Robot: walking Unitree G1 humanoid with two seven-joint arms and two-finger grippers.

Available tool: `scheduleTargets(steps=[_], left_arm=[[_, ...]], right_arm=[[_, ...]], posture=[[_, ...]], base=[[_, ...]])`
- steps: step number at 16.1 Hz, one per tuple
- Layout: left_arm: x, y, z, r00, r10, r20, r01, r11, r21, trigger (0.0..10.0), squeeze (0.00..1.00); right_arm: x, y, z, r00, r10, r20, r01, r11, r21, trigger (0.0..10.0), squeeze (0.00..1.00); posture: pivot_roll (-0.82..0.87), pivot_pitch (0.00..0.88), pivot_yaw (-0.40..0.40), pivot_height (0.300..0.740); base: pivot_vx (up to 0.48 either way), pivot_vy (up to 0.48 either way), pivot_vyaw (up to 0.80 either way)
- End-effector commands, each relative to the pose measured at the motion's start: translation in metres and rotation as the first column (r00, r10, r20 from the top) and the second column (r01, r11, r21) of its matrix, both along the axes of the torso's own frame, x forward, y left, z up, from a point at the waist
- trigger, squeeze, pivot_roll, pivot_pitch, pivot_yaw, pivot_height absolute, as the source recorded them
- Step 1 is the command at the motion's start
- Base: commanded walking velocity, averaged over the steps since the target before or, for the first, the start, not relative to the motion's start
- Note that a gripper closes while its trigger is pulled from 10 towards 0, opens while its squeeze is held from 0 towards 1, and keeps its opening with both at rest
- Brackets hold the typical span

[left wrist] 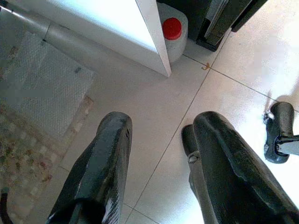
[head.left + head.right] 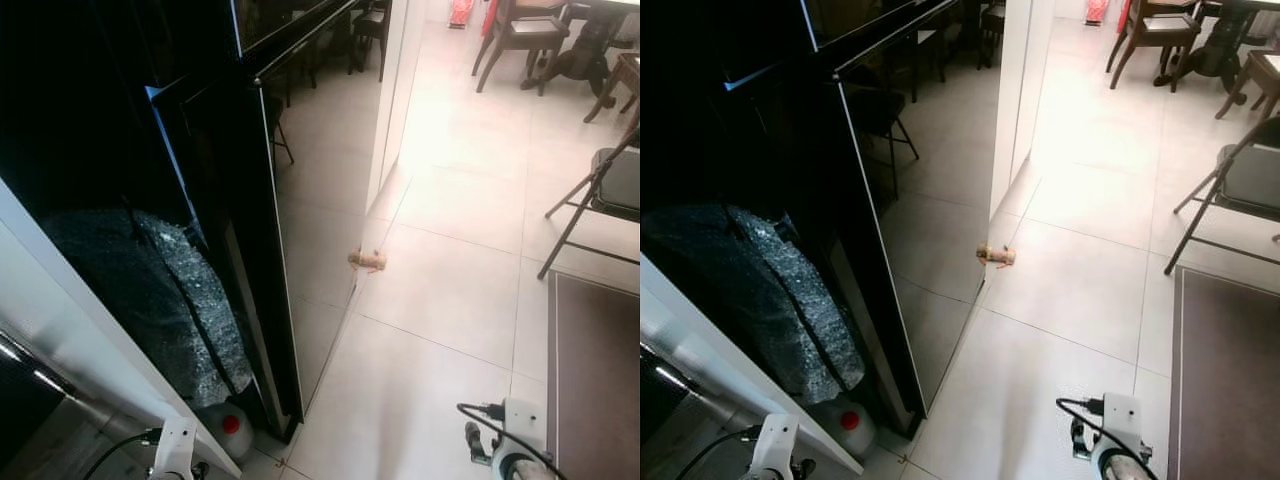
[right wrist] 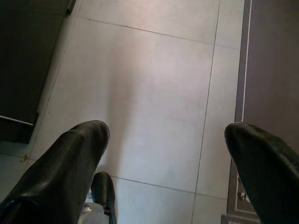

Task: Restocking fridge

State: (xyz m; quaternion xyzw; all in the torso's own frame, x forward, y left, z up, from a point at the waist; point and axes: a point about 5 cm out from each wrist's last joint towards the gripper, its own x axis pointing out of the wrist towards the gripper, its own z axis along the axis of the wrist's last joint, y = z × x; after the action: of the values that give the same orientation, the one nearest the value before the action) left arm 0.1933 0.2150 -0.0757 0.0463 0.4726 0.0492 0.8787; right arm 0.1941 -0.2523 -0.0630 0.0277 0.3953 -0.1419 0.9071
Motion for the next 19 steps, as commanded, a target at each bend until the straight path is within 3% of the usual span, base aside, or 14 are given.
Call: scheduleTargets(steps=[1, 7, 19], left_arm=[[-0.003, 0.002, -0.001, 1.0, 0.018, -0.013, -0.018, 1.0, 0.0, 10.0, 0.0], [-0.004, 0.0, -0.002, 0.999, 0.05, -0.009, -0.05, 0.999, -0.019, 10.0, 0.0], [-0.003, -0.008, -0.003, 0.999, 0.05, -0.013, -0.051, 0.998, -0.044, 10.0, 0.0]], right_arm=[[-0.005, 0.001, -0.003, 1.0, -0.006, -0.019, 0.006, 1.0, 0.006, 10.0, 0.0], [-0.008, -0.005, -0.003, 0.999, -0.018, -0.032, 0.018, 1.0, 0.013, 10.0, 0.0], [-0.015, -0.003, -0.007, 0.999, 0.0, -0.054, 0.001, 1.0, 0.016, 10.0, 0.0]], posture=[[-0.22, 0.035, 0.024, 0.74], [-0.22, 0.036, 0.013, 0.74], [-0.22, 0.03, -0.013, 0.74]], base=[[0.0, 0.0, 0.0], [0.0, 0.0, 0.0], [0.0, 0.0, 0.0]])
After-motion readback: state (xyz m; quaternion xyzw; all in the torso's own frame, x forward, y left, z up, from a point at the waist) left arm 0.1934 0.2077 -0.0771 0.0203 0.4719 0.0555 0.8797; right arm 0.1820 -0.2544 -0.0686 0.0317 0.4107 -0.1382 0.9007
